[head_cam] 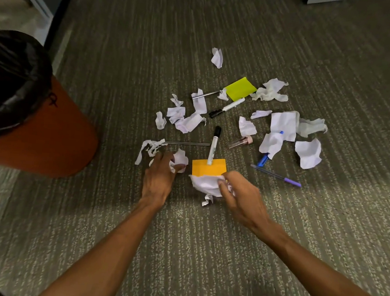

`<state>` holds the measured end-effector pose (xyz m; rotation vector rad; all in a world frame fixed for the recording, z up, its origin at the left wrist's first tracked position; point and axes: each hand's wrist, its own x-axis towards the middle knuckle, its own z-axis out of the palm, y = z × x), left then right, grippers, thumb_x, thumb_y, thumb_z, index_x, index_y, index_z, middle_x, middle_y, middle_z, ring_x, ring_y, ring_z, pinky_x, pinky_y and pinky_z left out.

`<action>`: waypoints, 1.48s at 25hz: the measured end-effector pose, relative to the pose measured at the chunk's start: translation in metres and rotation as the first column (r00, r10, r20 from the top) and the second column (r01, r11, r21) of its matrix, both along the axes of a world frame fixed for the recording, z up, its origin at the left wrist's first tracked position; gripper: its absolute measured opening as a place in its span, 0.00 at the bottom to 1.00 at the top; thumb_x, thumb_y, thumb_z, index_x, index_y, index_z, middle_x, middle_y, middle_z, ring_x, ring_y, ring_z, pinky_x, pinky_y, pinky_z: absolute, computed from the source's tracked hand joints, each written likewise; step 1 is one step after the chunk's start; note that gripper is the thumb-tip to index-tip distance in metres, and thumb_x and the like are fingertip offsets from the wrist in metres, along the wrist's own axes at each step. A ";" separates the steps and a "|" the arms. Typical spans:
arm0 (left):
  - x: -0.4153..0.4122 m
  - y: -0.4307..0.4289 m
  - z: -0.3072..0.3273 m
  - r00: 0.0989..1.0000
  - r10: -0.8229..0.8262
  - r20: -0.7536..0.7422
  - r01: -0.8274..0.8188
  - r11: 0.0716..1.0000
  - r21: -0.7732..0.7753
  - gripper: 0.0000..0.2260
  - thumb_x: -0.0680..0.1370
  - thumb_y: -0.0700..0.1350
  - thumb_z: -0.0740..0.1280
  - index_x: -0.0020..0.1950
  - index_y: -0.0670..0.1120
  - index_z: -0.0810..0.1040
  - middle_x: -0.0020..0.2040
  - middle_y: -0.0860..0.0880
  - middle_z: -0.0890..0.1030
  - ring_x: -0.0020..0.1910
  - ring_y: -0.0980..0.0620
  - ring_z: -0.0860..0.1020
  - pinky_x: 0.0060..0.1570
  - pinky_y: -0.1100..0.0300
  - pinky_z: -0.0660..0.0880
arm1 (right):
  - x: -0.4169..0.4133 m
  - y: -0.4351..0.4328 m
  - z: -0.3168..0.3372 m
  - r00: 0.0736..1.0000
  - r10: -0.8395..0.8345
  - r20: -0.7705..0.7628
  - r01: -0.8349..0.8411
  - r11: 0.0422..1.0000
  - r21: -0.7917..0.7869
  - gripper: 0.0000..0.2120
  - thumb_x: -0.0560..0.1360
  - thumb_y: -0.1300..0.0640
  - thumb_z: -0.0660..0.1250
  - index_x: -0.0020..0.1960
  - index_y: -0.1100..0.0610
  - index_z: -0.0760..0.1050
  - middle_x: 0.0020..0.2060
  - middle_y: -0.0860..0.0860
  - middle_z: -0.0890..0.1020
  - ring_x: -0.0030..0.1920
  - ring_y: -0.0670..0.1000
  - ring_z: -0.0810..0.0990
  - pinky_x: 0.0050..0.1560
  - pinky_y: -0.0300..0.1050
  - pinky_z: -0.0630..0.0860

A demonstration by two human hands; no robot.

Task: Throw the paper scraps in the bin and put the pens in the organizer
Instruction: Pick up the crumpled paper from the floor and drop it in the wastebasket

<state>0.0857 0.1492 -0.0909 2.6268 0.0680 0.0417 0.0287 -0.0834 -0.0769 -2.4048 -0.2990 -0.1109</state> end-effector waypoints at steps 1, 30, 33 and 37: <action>0.001 -0.001 0.002 1.000 -0.001 0.016 0.001 0.999 -0.033 0.12 0.78 0.55 0.68 0.51 0.46 0.74 0.51 0.47 0.75 0.47 0.44 0.76 0.44 0.49 0.75 | 0.001 -0.003 0.002 0.996 -0.075 -0.050 0.079 0.992 0.098 0.06 0.81 0.51 0.60 0.46 0.50 0.69 0.38 0.44 0.75 0.33 0.41 0.72 0.30 0.35 0.65; -0.068 -0.053 0.032 0.887 0.429 -0.173 -0.462 0.805 -0.373 0.18 0.78 0.53 0.64 0.31 0.46 0.78 0.24 0.54 0.75 0.23 0.58 0.68 0.24 0.62 0.60 | 0.006 0.000 0.028 0.646 0.112 -0.755 0.641 0.458 0.616 0.09 0.71 0.72 0.69 0.45 0.59 0.79 0.41 0.57 0.85 0.38 0.52 0.83 0.37 0.45 0.79; -0.045 -0.043 0.062 0.851 0.498 -0.169 -0.508 0.699 -0.503 0.16 0.75 0.49 0.65 0.27 0.49 0.76 0.23 0.56 0.76 0.24 0.59 0.71 0.25 0.60 0.64 | 0.026 0.024 0.053 0.700 0.119 -0.704 0.589 0.461 0.663 0.10 0.74 0.73 0.63 0.44 0.60 0.79 0.39 0.56 0.84 0.37 0.51 0.82 0.39 0.45 0.78; -0.015 -0.019 0.113 0.822 0.537 -0.189 -0.514 0.558 -0.651 0.13 0.73 0.49 0.64 0.29 0.47 0.79 0.27 0.53 0.78 0.27 0.56 0.73 0.30 0.60 0.67 | 0.053 0.064 0.095 0.763 0.082 -0.641 0.542 0.459 0.704 0.10 0.76 0.69 0.64 0.42 0.58 0.80 0.36 0.54 0.84 0.34 0.49 0.81 0.34 0.41 0.77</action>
